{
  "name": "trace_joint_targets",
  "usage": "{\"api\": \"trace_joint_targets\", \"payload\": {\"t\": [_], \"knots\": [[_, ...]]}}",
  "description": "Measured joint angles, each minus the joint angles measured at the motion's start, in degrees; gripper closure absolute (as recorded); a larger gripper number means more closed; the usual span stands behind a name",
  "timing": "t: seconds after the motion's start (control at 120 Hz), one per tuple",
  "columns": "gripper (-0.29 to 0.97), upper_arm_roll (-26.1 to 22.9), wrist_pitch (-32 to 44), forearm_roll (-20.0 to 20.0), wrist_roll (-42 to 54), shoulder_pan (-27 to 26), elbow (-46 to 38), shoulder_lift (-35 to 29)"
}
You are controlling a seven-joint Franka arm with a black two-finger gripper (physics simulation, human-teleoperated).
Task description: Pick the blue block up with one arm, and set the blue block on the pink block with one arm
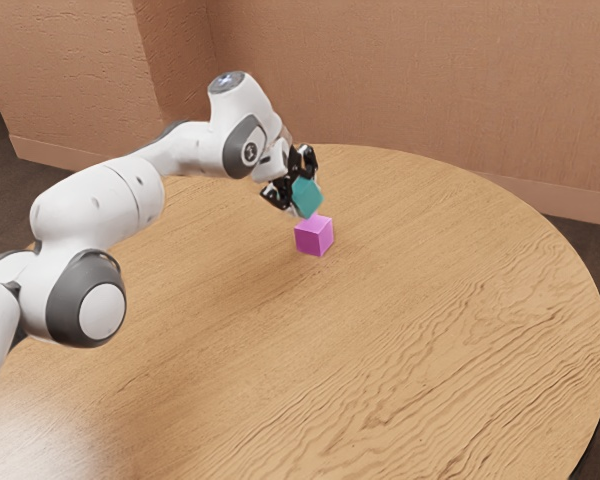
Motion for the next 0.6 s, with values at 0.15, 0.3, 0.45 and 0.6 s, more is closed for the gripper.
{"api": "trace_joint_targets", "payload": {"t": [0.15,0.3,0.45,0.6], "knots": [[0.38,0.0,1.8,-2.2,-1.4,0.1,0.0,0.6],[0.23,0.1,2.2,-2.8,-2.5,0.3,0.0,1.4],[0.11,0.0,2.1,-2.9,-3.5,0.4,-0.3,1.1],[0.06,0.4,-0.1,-2.5,-4.4,0.7,-16.1,-16.4]]}}
